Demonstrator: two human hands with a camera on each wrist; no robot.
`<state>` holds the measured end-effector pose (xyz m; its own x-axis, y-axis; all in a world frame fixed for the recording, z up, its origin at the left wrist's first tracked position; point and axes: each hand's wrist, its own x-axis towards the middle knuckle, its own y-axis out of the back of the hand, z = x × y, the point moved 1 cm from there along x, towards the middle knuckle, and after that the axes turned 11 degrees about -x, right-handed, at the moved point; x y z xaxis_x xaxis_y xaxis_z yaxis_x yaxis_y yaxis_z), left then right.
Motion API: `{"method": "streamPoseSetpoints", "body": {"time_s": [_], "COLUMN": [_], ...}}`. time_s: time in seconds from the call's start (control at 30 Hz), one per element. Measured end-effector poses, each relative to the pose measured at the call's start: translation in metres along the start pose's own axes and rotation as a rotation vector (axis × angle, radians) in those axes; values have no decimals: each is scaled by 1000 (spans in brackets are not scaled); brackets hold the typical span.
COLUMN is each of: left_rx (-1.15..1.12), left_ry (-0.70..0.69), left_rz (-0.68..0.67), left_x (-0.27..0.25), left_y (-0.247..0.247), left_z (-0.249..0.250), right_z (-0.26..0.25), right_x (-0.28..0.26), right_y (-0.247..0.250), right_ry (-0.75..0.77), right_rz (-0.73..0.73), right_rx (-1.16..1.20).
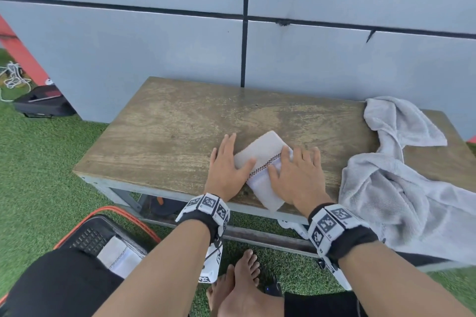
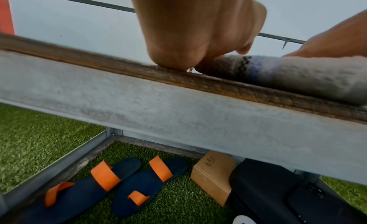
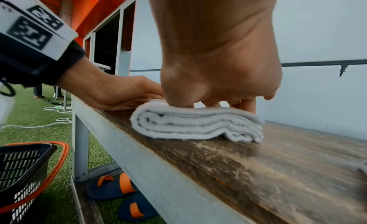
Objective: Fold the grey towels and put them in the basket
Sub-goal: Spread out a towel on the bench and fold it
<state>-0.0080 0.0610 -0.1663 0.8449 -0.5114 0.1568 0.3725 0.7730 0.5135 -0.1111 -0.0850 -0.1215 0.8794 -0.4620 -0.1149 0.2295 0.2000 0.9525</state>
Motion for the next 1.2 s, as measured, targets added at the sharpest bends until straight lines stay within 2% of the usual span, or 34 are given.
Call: {"method": "streamPoseSetpoints", "body": {"time_s": [0.2, 0.5, 0.6, 0.87, 0.97, 1.1, 1.2], "left_rx": [91, 42, 8, 7, 17, -40, 6], "left_ry": [-17, 160, 180, 228, 235, 258, 273], "left_rz": [18, -7, -9, -137, -103, 16, -53], "left_x": [-6, -17, -24, -36, -40, -44, -48], "left_y": [0, 9, 11, 25, 24, 21, 24], "left_z": [1, 14, 13, 16, 18, 26, 36], "right_z": [3, -3, -5, -4, 0, 9, 11], "right_x": [-24, -40, -44, -49, -50, -48, -46], "right_y": [8, 11, 9, 8, 3, -11, -13], "right_ry": [35, 52, 56, 58, 37, -6, -43], "right_rz": [47, 68, 74, 118, 131, 98, 10], "right_rx": [-112, -51, -52, -30, 50, 292, 494]}}
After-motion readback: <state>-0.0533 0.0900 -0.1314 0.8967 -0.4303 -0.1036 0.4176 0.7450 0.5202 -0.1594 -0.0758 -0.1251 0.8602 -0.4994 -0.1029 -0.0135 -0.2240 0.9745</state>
